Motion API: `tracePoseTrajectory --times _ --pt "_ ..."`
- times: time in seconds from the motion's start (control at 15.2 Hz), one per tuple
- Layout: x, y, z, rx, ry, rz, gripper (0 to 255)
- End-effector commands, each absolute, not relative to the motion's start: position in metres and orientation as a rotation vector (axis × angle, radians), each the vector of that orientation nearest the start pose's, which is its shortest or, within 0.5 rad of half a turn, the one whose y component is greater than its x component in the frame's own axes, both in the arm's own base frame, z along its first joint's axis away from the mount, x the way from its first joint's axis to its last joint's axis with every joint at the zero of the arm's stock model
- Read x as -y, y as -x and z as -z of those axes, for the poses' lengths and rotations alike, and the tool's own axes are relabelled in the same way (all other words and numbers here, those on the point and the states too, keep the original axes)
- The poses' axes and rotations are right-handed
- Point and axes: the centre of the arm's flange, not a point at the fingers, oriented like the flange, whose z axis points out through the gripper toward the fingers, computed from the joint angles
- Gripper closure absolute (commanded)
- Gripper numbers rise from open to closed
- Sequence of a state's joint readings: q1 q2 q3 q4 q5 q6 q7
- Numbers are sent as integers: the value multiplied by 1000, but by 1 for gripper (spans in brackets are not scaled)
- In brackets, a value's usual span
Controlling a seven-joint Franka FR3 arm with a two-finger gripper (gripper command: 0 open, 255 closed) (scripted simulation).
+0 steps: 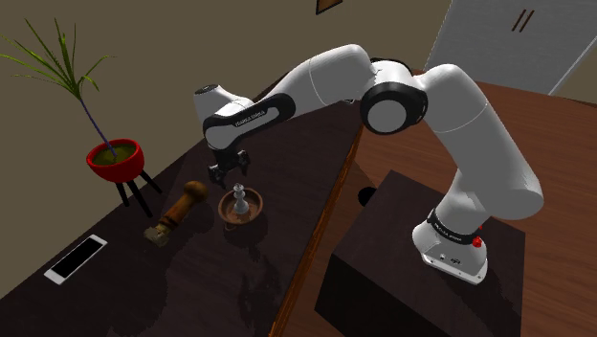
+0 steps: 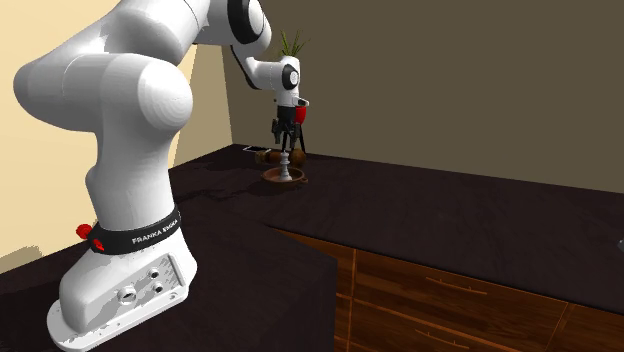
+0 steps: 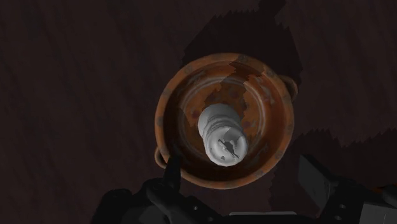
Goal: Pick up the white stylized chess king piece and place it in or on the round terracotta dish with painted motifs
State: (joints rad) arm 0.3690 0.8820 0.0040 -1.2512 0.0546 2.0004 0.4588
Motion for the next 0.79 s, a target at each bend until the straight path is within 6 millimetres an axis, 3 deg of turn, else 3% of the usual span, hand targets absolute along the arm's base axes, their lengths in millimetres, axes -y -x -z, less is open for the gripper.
tracePoseTrajectory --times 0.0,0.2,0.73 --pt "-271 -688 -231 -177 3135 -224 0" --pt "-271 -694 -267 -177 3135 -224 0" --pt "-271 -694 -267 -177 3135 -224 0"
